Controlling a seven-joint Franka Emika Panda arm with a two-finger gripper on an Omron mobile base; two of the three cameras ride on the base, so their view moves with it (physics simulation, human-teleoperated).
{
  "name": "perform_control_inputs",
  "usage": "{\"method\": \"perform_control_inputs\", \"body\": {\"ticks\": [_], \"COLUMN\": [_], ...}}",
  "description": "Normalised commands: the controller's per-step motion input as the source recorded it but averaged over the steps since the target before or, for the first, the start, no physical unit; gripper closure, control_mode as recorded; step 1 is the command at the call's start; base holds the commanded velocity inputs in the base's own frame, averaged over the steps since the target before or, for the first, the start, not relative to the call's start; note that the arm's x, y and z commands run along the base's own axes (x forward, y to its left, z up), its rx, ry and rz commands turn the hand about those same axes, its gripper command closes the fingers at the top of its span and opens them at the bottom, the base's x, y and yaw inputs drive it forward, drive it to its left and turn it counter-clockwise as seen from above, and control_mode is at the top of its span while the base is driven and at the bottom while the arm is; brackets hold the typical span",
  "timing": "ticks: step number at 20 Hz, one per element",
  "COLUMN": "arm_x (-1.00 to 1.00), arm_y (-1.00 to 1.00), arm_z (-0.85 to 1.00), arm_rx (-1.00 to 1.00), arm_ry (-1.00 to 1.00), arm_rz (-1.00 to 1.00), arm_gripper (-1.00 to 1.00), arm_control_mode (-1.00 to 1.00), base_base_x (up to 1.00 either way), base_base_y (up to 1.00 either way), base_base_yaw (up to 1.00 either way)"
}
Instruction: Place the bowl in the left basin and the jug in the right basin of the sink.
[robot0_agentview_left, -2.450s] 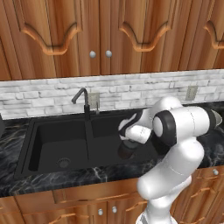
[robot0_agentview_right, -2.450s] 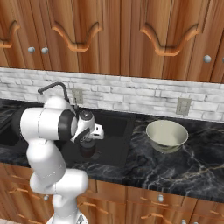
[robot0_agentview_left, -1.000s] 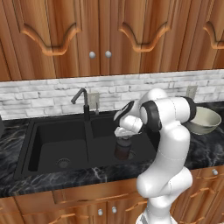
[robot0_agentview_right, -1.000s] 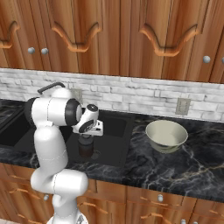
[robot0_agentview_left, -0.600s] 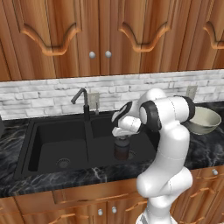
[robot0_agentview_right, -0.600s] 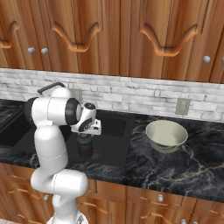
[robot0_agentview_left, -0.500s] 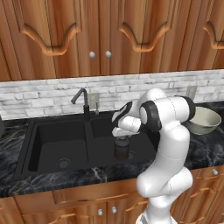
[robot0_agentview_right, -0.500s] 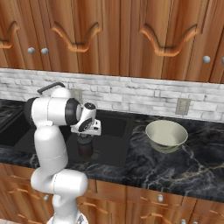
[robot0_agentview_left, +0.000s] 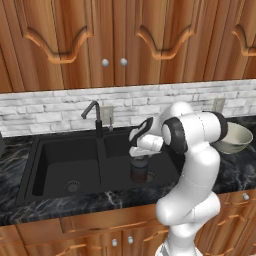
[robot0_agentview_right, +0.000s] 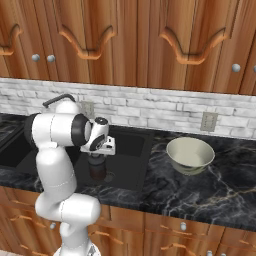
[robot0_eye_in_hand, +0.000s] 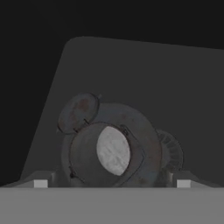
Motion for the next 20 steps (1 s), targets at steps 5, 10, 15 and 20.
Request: {"method": "perform_control_inputs", "body": {"ticks": [5,10,15,20], "arm_x": [-0.15,-0.19,-0.24,-0.25], "arm_y": [-0.06,-0.07,-0.08,-0.08], "arm_z": [0.21,0.25,0.24,0.21], "arm_rx": [-0.04,-0.05,-0.04,-0.01], "arm_ry": [-0.01,-0.02,-0.08,-0.11], "arm_rz": [-0.03,-0.03,-0.03,-0.04], "arm_gripper": [-1.0,-1.0,-1.0,-1.0], "arm_control_mode": [-1.0,-1.0,-1.0,-1.0], "base_base_x": [0.0,0.0,0.0,0.0], "base_base_y": [0.0,0.0,0.0,0.0], "base_base_yaw": [0.0,0.0,0.0,0.0]}}
